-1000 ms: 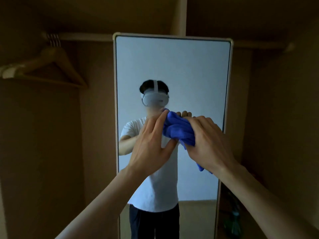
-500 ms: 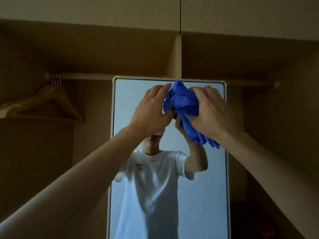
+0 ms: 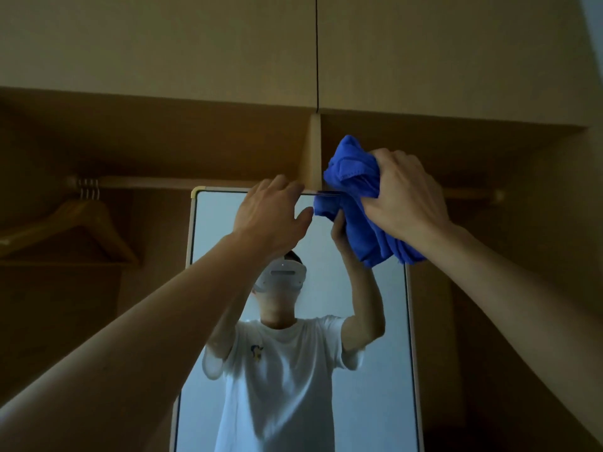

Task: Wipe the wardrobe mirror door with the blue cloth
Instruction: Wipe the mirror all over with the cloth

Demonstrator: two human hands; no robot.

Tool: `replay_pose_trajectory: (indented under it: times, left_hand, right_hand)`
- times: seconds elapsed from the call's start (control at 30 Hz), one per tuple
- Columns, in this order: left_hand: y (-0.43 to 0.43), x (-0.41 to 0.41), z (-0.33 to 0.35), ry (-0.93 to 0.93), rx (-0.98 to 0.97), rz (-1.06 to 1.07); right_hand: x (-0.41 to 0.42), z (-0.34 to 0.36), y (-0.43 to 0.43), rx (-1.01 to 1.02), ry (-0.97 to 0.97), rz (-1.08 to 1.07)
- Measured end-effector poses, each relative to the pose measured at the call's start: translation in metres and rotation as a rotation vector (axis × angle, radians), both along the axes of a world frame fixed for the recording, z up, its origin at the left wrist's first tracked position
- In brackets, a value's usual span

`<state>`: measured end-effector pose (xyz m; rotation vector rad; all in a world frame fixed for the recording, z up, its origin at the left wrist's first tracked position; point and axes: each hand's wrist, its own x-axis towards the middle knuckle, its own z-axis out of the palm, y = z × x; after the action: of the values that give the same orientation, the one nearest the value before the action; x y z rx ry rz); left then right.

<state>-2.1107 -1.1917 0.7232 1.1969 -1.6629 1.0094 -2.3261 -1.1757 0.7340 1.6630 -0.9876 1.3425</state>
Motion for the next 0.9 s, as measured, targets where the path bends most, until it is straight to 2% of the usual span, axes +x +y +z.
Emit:
replay_pose_trajectory:
  times: [0.2, 0.73, 0.9]
  left_hand:
    - [0.007, -0.013, 0.003, 0.062, 0.075, 0.031]
    - [0.053, -0.030, 0.000, 0.173, 0.063, 0.007]
    - [0.057, -0.029, 0.003, 0.174, 0.111, 0.015]
  right_hand:
    - [-0.018, 0.000, -0.004, 0.109, -0.069, 0.031]
    - [-0.034, 0.004, 0.035, -0.013, -0.047, 0.112]
    - [-0.037, 0.007, 0.046, -0.007, -0.056, 0.072]
